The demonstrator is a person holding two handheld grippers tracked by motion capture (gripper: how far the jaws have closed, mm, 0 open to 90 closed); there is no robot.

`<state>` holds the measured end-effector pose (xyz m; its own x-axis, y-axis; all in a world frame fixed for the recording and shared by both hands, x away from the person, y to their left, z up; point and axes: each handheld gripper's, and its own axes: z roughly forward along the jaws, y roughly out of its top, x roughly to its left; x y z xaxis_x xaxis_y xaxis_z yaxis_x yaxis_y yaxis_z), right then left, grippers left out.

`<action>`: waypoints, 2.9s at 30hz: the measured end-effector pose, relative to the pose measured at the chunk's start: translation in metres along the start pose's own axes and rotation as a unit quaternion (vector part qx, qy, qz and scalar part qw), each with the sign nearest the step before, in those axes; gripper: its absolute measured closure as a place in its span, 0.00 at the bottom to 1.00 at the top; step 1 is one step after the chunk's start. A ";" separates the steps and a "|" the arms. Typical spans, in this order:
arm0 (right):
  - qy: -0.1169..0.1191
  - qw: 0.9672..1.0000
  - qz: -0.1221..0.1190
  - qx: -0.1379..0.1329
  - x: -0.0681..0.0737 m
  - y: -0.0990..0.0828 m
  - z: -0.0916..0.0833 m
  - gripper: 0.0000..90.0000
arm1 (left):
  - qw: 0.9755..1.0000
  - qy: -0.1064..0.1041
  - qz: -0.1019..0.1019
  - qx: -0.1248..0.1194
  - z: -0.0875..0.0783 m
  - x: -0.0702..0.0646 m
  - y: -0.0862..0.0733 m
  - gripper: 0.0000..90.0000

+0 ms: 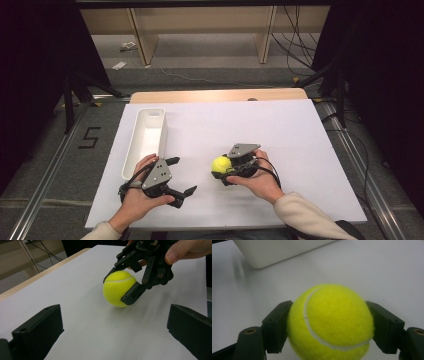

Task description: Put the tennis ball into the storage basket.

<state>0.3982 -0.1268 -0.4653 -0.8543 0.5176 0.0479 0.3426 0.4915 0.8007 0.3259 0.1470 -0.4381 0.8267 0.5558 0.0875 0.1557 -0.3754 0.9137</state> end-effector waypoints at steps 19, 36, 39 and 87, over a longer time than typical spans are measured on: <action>0.000 1.000 0.008 -0.014 -0.001 0.005 -0.005 0.29 | 1.000 0.001 0.000 0.000 0.000 0.000 0.000 0.00; -0.005 0.999 0.012 -0.033 -0.006 0.011 -0.010 0.29 | 1.000 0.001 0.000 -0.001 0.000 0.000 0.000 0.00; -0.006 0.999 0.016 -0.039 -0.008 0.012 -0.011 0.29 | 1.000 0.001 -0.001 -0.001 0.000 0.000 0.000 0.00; -0.016 0.997 0.025 -0.076 -0.013 0.032 -0.017 0.29 | 1.000 -0.001 -0.001 0.001 0.001 -0.001 0.000 0.00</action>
<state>0.4134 -0.1298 -0.4303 -0.8239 0.5621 0.0719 0.3187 0.3548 0.8790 0.3256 0.1461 -0.4387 0.8269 0.5559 0.0845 0.1590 -0.3754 0.9131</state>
